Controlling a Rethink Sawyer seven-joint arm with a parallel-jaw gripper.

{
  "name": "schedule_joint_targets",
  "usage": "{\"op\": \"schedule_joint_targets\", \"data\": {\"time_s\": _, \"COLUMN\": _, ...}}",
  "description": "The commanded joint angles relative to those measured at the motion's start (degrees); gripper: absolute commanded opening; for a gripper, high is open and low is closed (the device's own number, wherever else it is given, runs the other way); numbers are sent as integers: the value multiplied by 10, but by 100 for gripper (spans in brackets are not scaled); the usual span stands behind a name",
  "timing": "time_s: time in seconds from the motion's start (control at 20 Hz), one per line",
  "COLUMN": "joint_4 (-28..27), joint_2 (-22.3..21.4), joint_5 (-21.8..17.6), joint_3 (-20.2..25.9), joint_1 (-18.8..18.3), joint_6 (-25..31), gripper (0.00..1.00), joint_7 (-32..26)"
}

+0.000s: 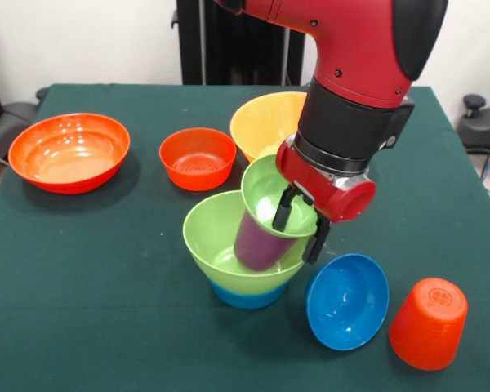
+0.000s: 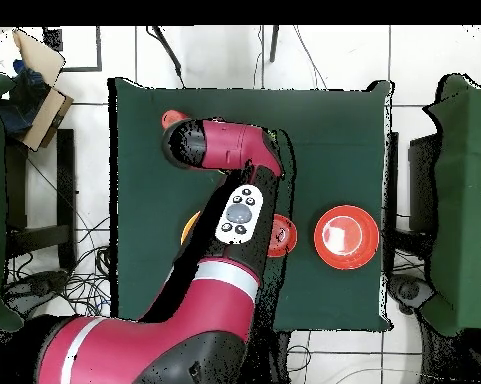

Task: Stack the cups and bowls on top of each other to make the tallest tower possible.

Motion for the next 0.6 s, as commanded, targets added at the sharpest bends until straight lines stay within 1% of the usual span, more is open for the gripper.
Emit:
{"op": "schedule_joint_targets", "data": {"time_s": 0.05, "joint_4": 58, "joint_2": 2, "joint_5": -45, "joint_3": 98, "joint_1": -22, "joint_6": 10, "gripper": 100, "joint_7": -89}}
{"op": "schedule_joint_targets", "data": {"time_s": 0.3, "joint_4": 62, "joint_2": -10, "joint_5": -73, "joint_3": 69, "joint_1": -14, "joint_6": 6, "gripper": 100, "joint_7": -95}}
{"op": "schedule_joint_targets", "data": {"time_s": 0.45, "joint_4": 66, "joint_2": -23, "joint_5": -101, "joint_3": 51, "joint_1": -14, "joint_6": 2, "gripper": 100, "joint_7": -104}}
{"op": "schedule_joint_targets", "data": {"time_s": 0.6, "joint_4": 60, "joint_2": -22, "joint_5": -118, "joint_3": 58, "joint_1": -27, "joint_6": -4, "gripper": 100, "joint_7": -114}}
